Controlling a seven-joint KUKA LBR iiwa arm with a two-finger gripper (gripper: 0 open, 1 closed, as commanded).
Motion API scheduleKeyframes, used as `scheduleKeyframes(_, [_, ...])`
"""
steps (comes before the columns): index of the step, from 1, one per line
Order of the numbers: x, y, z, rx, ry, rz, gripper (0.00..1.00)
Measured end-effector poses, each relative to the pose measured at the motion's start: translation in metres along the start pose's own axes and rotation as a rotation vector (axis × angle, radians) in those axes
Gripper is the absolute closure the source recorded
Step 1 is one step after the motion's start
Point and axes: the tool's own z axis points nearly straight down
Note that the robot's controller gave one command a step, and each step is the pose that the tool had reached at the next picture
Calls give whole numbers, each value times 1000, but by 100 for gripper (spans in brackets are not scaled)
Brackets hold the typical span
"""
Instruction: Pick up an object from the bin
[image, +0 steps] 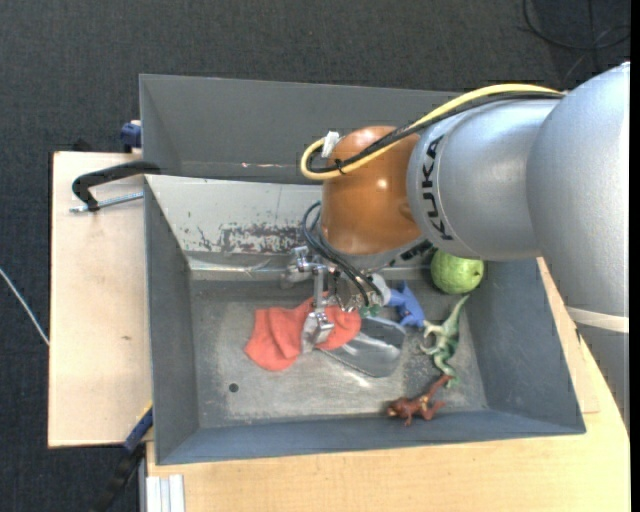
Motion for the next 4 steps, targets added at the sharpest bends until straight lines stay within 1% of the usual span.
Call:
scheduleKeyframes(1, [-3, -30, 20, -8, -1, 37, 0])
scheduleKeyframes(2, [-3, -29, 19, -7, -2, 19, 0])
scheduleKeyframes(3, [-5, -27, 16, -3, 4, 36, 100])
scheduleKeyframes(4, [-5, -27, 16, -3, 4, 37, 100])
